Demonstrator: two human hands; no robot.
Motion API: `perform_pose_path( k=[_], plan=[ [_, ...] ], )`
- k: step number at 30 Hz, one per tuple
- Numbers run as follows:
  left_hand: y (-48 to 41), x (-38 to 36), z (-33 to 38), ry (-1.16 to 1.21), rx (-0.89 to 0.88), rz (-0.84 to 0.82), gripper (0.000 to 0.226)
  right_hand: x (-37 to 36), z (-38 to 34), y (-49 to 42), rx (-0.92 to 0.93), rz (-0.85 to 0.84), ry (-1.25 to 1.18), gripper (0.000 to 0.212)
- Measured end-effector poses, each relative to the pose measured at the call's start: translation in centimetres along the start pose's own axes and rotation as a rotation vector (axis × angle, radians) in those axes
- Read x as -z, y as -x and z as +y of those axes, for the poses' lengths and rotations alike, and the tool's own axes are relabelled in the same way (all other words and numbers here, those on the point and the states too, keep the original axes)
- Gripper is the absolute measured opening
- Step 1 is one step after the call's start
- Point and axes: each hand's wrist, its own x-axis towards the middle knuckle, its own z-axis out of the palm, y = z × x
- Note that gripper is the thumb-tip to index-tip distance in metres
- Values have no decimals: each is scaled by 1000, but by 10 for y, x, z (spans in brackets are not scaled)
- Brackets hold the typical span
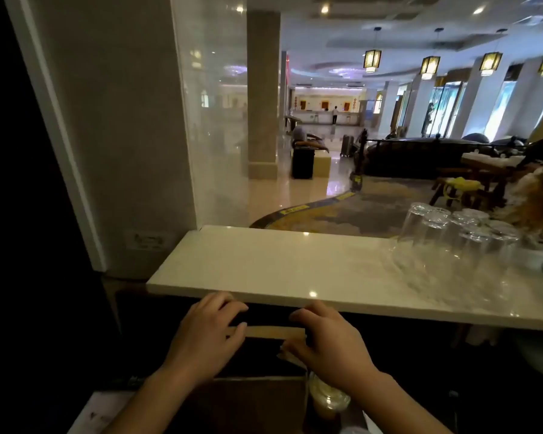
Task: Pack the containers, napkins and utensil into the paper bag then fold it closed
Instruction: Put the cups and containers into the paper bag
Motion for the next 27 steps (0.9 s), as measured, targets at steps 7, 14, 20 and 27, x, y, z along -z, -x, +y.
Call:
perform_pose_path(
  k=[7, 14, 20, 27],
  plan=[
    [24, -4, -25, 16, 130, -349, 39, -25, -4, 5, -78, -98, 15, 32],
    [30, -2, -30, -76, 28, -311, 25, -36, 0, 7, -169, -89, -2, 6],
    [43, -19, -47, -143, 100, -437, 90, -36, 14, 28, -248, 12, -98, 18],
    [67, -14, -43, -40, 195, -586, 142, -40, 17, 55, -236, -14, -96, 35]
  ],
)
